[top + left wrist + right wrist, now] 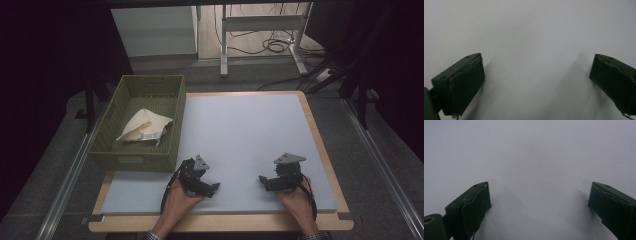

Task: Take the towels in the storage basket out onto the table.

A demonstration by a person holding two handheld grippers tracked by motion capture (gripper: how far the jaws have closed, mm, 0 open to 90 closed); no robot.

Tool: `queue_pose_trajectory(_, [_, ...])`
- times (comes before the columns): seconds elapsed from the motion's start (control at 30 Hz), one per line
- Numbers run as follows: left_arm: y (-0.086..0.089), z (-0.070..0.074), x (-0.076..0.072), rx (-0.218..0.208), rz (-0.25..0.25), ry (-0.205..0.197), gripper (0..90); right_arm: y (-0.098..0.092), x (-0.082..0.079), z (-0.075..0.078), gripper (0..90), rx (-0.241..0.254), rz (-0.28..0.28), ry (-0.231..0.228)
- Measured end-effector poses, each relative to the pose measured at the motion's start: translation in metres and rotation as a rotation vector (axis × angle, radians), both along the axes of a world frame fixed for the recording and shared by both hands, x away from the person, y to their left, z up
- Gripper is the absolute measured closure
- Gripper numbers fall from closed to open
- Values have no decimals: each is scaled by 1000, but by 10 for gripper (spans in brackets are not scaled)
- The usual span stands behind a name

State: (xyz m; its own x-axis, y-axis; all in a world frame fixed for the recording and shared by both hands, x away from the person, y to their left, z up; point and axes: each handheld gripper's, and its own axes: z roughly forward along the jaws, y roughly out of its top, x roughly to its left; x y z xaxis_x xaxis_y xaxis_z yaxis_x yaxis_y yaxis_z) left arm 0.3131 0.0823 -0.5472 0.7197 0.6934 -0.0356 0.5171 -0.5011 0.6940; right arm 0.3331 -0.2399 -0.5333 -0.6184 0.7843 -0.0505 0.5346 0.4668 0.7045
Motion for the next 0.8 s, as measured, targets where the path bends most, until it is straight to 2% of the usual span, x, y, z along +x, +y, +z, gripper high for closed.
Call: queue_pose_trajectory(0.8, [0,1,1,-1,-2,10,0,0,0,0,45,1,2,-3])
